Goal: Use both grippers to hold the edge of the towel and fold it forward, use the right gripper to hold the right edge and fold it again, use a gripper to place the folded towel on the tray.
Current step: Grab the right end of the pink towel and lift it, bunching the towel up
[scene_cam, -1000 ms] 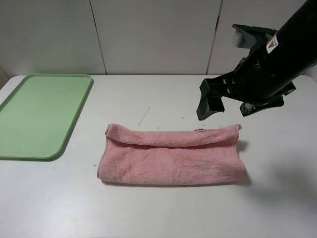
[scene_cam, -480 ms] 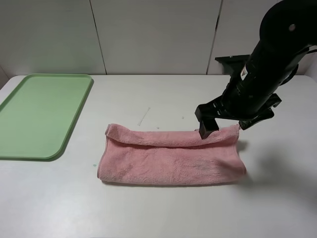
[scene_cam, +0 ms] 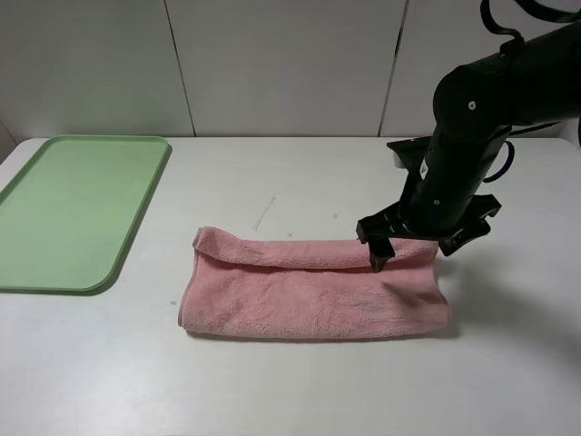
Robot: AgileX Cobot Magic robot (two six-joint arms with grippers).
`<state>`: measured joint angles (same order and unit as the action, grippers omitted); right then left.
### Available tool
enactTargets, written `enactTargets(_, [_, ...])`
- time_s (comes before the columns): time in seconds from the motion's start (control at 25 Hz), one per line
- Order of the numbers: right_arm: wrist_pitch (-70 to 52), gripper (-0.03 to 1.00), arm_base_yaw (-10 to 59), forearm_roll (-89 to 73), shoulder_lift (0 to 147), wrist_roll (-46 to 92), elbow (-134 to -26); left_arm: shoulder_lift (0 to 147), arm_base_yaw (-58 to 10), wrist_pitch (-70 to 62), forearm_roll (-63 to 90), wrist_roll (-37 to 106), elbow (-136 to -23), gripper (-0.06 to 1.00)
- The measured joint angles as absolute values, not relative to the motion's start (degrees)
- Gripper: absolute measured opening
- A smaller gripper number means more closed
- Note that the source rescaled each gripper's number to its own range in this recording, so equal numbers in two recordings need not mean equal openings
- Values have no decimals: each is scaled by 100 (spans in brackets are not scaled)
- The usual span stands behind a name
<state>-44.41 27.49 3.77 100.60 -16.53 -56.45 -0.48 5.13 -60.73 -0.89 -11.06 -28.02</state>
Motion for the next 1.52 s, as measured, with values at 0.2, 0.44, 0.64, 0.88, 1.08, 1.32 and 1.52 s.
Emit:
enactTargets(0.2, [-4200, 100, 2349, 137, 10220, -1407, -5572, -48, 513, -6073, -89, -1106, -2802, 100])
enactTargets(0.44, [-3667, 100, 2090, -101, 10261, -1184, -5040, -48, 513, -6073, -89, -1106, -2802, 100])
enactTargets(0.64, [-3396, 100, 2090, -273, 10574, -970, -4885, -48, 513, -6073, -89, -1106, -2802, 100])
enactTargets(0.88, [-3151, 100, 2085, -321, 10953, -854, -4891, -48, 513, -6067, -89, -1106, -2802, 100])
enactTargets(1.08, [-3150, 100, 2085, -310, 11020, -817, -4910, -48, 513, -6067, -89, -1106, -2802, 100])
enactTargets(1.32, [-3148, 76, 2091, -312, 11026, -774, -4922, -48, 513, -6067, -89, -1106, -2802, 100])
enactTargets(1.52, [-3089, 13, 2130, -591, 11020, -751, -4932, -48, 513, -6062, -89, -1106, -2802, 100])
